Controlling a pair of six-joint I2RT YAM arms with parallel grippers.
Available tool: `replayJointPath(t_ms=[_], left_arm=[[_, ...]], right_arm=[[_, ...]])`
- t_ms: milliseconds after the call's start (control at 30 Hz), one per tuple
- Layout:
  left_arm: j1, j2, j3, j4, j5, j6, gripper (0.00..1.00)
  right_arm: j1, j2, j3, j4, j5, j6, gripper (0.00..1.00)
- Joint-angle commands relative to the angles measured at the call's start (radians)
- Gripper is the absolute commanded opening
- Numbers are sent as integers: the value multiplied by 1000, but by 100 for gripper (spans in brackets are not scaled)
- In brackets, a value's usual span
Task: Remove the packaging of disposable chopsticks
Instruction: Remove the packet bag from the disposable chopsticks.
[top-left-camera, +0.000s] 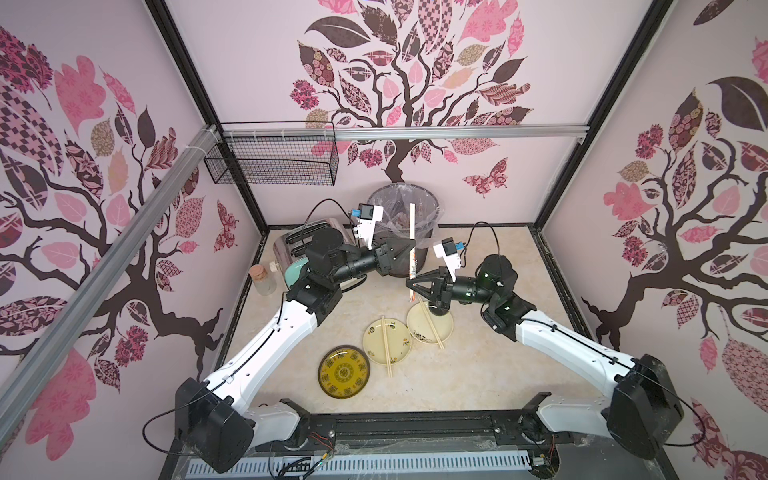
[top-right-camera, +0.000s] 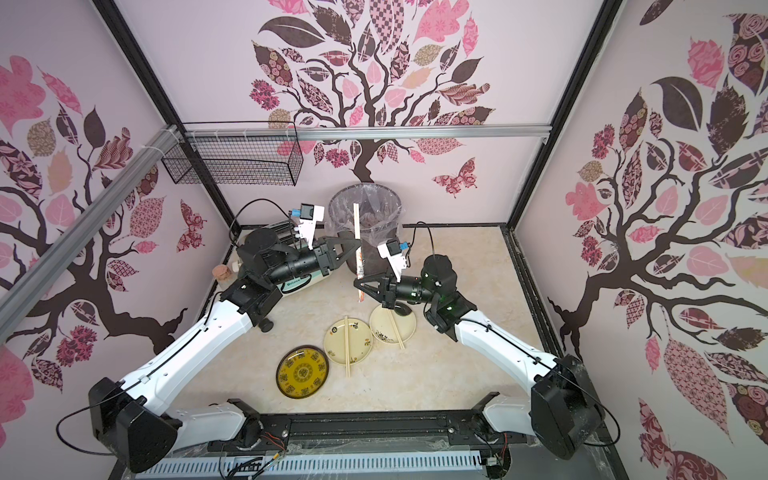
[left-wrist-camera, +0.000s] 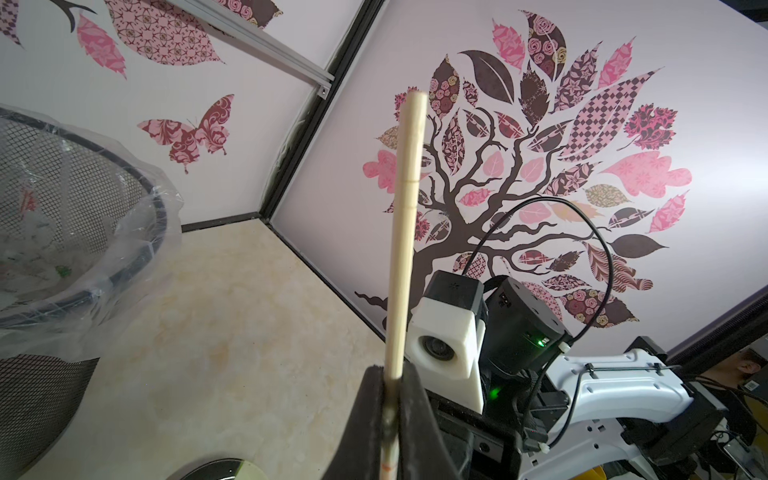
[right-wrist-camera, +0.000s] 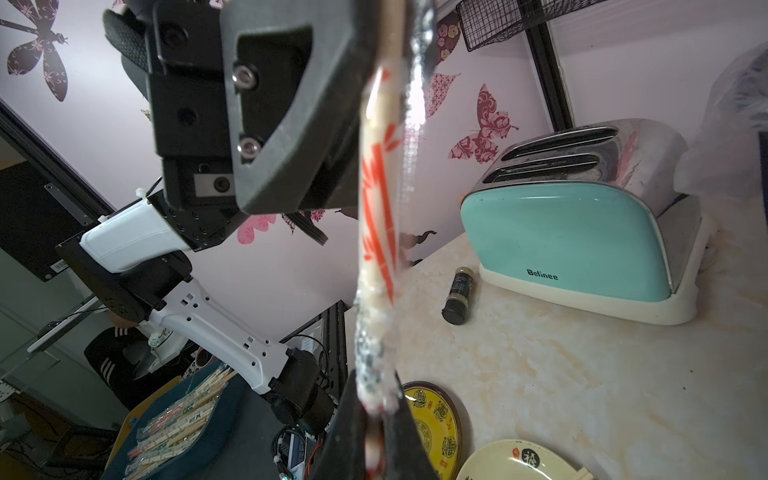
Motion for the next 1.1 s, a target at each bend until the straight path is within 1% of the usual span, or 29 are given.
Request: replayJointPath(t_ms=[0,433,500,600,733,800,833,867,933,967,1067], left_arm=[[-22,-18,-58,-29,26,-22,12],[-71,-74,-229,-28,8,-45,13],[-82,-85,-257,10,7,-49,13],[-91,-103,-288,19,-8,-54,15],[-91,-146,-297,9,-57,-40,16],[-88,-166,-272,-12,-100,-11,16],[-83,-173,-254,-55,-109,4,17],[-74,-176,-232,-73,-115,16,19],[-49,-174,-192,-83,-104,26,28],[-35,-172,-171,-86,-90,26,35],[5,-155,-121,-80,-42,29,45]], right_arm=[[-5,1,85,59,30,-27,0],[-7,41,177,69,34,-23,0],[-7,44,184,69,36,-20,0],[-5,45,186,71,36,-20,0],[-6,42,167,64,23,-24,0],[-5,34,137,69,7,-27,0],[-5,29,119,70,0,-25,0],[-5,25,100,70,-9,-24,0],[-3,15,61,74,-17,-19,0],[-1,9,40,74,-17,-19,0],[4,-8,-3,67,-17,-22,0]])
